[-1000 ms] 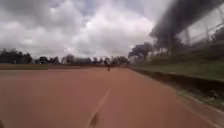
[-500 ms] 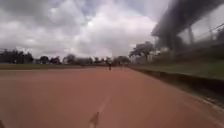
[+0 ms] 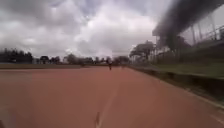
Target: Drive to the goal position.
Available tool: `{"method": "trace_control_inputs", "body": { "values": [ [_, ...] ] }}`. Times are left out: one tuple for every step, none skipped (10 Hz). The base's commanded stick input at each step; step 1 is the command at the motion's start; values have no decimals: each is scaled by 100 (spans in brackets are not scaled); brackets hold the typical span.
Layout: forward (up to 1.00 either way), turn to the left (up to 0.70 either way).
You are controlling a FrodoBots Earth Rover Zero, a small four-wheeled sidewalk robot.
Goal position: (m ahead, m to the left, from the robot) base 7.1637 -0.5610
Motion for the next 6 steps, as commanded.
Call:
{"method": "trace_control_inputs", "body": {
  "values": [
    [85,-33],
    [85,-33],
    [85,1],
    [85,1],
    [85,1],
    [85,1]
  ]
}}
